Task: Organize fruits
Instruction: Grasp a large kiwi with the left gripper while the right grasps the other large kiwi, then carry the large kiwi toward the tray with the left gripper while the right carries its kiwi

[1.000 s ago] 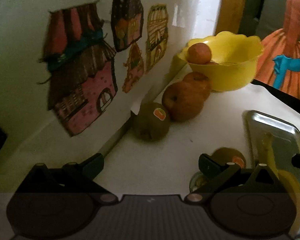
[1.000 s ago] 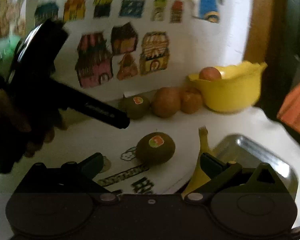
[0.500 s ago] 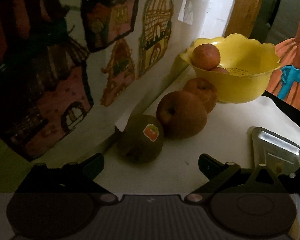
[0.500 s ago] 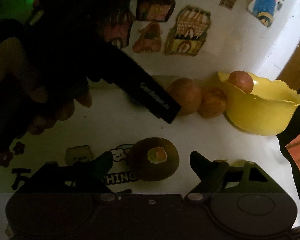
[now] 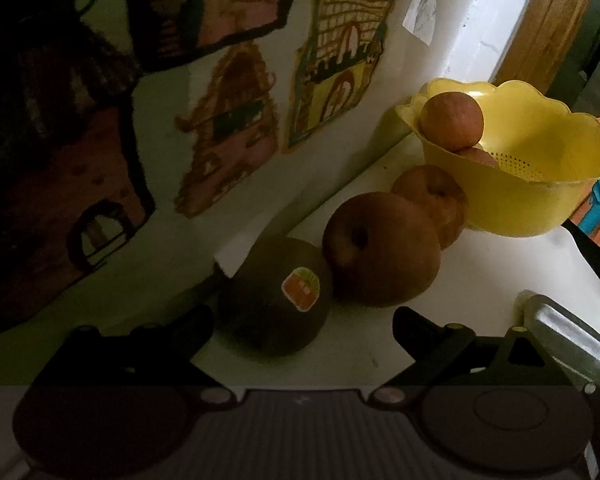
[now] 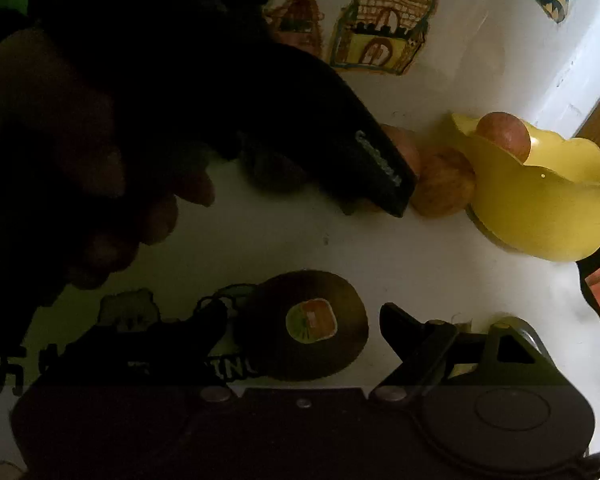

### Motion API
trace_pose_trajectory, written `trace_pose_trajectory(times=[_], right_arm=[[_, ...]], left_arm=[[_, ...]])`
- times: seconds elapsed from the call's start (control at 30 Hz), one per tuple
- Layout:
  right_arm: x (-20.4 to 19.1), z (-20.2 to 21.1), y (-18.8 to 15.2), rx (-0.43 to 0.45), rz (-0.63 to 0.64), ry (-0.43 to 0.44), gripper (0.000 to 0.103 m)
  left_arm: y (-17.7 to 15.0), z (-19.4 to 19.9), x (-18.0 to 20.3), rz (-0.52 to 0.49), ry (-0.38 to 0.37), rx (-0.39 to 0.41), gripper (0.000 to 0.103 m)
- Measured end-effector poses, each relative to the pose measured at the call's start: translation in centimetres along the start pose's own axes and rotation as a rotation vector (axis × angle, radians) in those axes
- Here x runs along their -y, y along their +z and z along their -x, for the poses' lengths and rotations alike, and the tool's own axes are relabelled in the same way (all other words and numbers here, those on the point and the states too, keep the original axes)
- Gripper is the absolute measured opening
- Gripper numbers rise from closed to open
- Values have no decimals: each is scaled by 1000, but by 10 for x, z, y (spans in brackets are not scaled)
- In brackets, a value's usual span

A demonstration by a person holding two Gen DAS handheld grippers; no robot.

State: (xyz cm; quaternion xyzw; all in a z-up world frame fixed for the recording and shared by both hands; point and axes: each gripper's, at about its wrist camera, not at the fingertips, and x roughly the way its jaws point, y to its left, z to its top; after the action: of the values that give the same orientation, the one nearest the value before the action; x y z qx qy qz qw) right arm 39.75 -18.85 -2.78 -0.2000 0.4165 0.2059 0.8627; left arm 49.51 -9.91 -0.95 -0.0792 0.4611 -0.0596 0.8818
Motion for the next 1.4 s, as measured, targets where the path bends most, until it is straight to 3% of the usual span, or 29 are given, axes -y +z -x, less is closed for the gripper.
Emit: trace_pose_trajectory(times=[0.17,0.33,0.43,0.73,1.1,1.4], right_arm=[[4,-3,2,4,-36,17,83],[8,-4,1,9,-78,32,69],[8,-1,1,5,-89,32,68],[5,1,-2,-8,-116,7,67],[-10,12,-11,-3,-98,42,66],[-15,34,-16,33,-97,50,66]], left_arm=[[0,-2,2,-9,15,20,89],[1,-2,1,3,38,37,76],[1,-1,-1,10,66,54,64],[-7,7,-8,5,27,31,63],[-21,33,-29,40,36,-10,62],[-34,48,-29,59,0,-41,62]])
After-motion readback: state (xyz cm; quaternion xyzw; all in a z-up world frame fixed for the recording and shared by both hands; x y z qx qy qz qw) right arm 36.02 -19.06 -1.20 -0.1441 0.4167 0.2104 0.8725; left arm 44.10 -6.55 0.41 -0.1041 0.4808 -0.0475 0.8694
